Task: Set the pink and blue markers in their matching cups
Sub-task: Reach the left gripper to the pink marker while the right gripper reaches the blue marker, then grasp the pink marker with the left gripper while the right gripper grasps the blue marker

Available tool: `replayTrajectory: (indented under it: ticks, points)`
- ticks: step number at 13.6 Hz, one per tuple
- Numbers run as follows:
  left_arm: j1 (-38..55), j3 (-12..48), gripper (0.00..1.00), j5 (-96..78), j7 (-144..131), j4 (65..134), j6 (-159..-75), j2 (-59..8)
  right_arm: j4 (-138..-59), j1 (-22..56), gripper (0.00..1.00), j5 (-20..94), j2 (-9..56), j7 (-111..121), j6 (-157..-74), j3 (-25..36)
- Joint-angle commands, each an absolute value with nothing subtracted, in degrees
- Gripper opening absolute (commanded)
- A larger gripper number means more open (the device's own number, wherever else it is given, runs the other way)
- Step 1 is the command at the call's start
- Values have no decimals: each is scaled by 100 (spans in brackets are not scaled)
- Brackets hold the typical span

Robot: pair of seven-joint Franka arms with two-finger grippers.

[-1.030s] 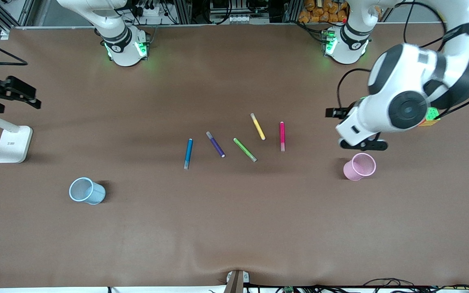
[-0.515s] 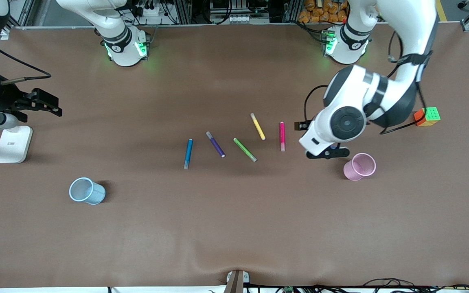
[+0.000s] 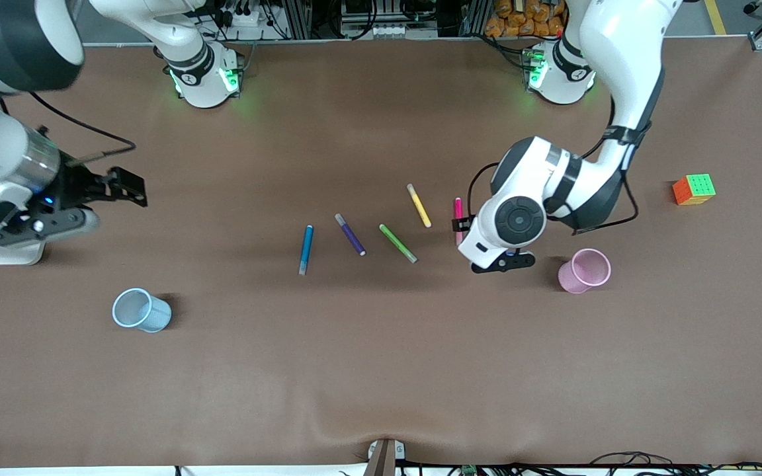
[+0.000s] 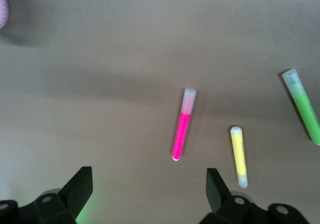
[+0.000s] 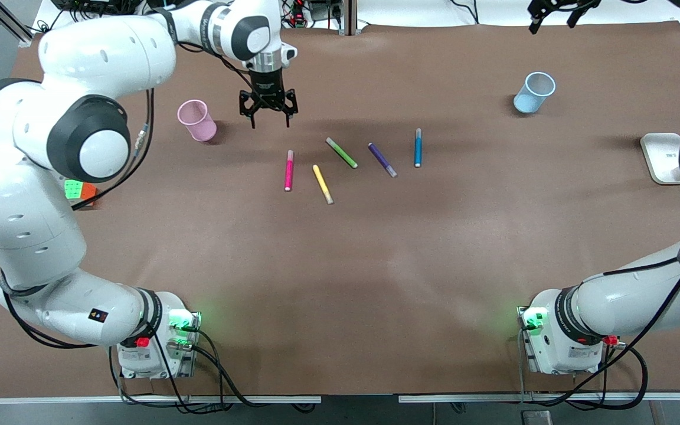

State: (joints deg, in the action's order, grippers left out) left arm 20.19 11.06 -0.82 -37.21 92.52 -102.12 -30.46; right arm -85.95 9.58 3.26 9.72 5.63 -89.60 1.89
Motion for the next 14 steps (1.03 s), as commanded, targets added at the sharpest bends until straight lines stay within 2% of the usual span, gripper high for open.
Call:
replayTrajectory:
  ticks: [1, 3, 8, 9, 10, 12, 14]
  points:
    - [2065, 1081, 100, -88, -3876, 9264, -10353, -3129, -8508, 1037, 100, 526, 1098, 274, -8973, 229]
    - [2092, 1081, 100, -97, -3946, 9368, -10415, -3155, -8508, 1151, 100, 790, 1239, -112, -9122, 229]
    - [2188, 1099, 100, -97, -4298, 9756, -11223, -3304, -8560, 1897, 100, 774, 1721, -1194, -9693, 237]
    - [2197, 1107, 88, -97, -4298, 9773, -11311, -3383, -8578, 2029, 100, 756, 1836, -1317, -9834, 237]
    - [2258, 1107, 85, -114, -4307, 9782, -11390, -3410, -8604, 2169, 100, 730, 1959, -1501, -9948, 237]
    - [2294, 1107, 85, -123, -4324, 9791, -11496, -3533, -8884, 2276, 100, 721, 2074, -1652, -10325, 237]
    - [2259, 1107, 85, -141, -4333, 9931, -11592, -3542, -9489, 2381, 100, 721, 2066, -1652, -11070, 237]
